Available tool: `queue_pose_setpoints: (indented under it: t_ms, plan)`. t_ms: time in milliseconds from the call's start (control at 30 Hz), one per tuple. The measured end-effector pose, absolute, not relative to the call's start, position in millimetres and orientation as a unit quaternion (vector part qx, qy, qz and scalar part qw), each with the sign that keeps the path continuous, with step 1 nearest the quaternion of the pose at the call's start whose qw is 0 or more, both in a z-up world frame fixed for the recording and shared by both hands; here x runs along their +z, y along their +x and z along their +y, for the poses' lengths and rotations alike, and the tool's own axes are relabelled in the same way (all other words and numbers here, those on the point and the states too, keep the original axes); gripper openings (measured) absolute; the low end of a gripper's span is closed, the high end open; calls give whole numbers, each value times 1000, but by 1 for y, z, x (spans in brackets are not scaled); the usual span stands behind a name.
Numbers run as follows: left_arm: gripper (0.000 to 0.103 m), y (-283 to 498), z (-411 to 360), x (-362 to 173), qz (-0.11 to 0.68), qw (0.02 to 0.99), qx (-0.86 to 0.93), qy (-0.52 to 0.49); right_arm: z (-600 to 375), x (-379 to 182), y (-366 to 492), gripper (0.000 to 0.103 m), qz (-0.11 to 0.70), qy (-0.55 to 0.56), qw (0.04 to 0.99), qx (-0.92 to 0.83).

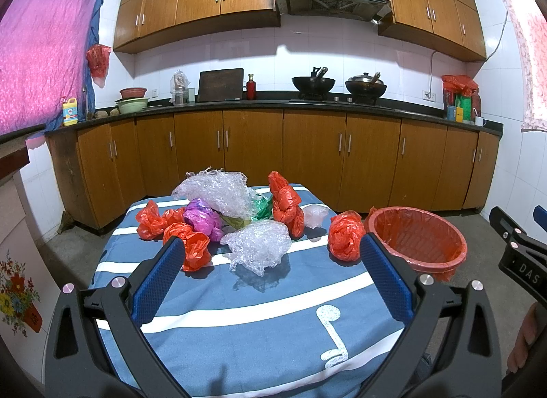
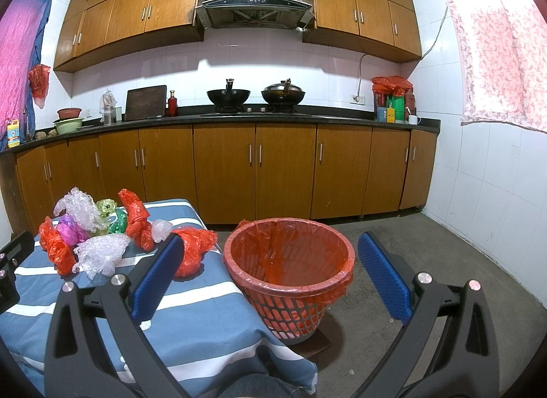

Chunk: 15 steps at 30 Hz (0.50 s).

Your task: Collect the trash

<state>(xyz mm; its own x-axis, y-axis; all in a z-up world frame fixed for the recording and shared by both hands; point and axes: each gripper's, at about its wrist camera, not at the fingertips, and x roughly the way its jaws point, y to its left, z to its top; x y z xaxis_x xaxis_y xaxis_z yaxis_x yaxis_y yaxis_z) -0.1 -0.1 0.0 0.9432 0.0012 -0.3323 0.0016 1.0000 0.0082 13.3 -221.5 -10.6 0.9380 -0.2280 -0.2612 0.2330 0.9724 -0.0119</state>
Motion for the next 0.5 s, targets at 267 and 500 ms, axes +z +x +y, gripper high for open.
queue_pose_setpoints:
  t_ms: [267,500]
  plan:
    - [101,-1,0,1,167,986,1,4,-221,-11,13,99,131,9,984,-116]
    - [101,-1,0,1,167,986,1,4,-220,-11,13,99,131,9,984,-116]
